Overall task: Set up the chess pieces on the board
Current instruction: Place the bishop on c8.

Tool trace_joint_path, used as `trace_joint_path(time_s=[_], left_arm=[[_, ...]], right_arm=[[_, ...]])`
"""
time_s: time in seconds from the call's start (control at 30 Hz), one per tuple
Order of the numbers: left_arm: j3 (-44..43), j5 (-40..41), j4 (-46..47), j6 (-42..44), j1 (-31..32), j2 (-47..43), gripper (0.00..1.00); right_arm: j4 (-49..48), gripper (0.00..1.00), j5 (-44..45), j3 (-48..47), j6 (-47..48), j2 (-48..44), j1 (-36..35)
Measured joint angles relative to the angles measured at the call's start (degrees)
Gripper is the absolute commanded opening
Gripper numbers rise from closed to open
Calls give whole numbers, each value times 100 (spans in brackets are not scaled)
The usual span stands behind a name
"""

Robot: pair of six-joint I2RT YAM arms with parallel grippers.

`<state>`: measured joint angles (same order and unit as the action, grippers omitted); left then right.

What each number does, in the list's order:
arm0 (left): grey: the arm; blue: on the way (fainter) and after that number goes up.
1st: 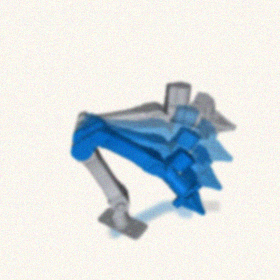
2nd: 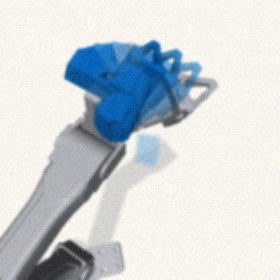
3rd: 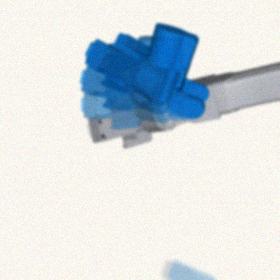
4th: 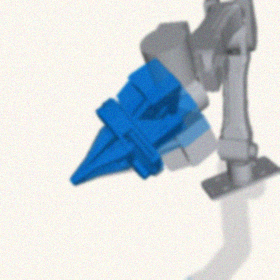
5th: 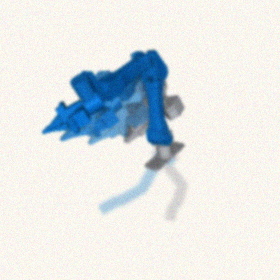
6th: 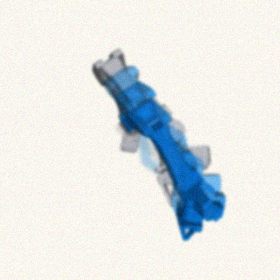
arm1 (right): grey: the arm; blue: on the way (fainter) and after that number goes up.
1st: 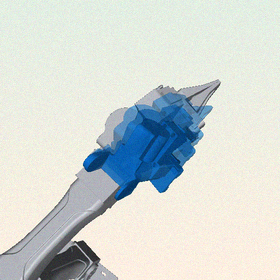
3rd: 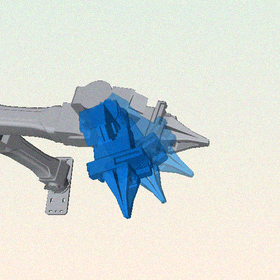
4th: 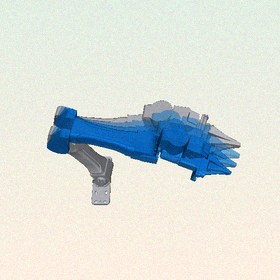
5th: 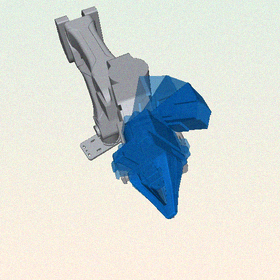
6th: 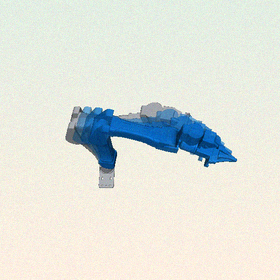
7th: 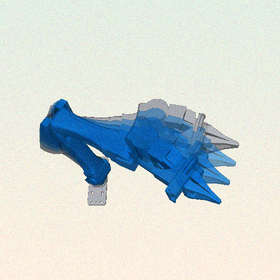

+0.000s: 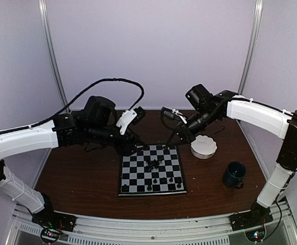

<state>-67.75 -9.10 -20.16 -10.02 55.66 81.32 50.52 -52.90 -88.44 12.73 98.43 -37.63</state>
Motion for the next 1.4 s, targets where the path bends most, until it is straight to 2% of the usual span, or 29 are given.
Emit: trace_joint_path(time_s=[0.1, 0.2, 0.37, 0.53, 0.87, 1.4], left_arm=[[70, 116, -96, 98, -356, -323, 54], [107, 212, -136, 109, -1097, -391, 54], [-50, 295, -306, 52, -2433, 83, 54], [-420, 153, -369, 24, -3069, 715, 54], [28, -160, 127, -42, -3320, 903, 54], [72, -750, 374, -323, -3473, 911, 54]], right_arm=[[-15, 4, 442, 271, 396, -299, -35], [-26, 5, 1003, 619, 841, -518, -295], [-254, 5, 2033, 1292, 1606, -573, -1139], [-487, 5, 2743, 1692, 2127, -503, -1727], [-872, 5, 3423, 1720, 2511, 166, -2039], [-986, 8, 3550, 1709, 2610, 625, -2052]])
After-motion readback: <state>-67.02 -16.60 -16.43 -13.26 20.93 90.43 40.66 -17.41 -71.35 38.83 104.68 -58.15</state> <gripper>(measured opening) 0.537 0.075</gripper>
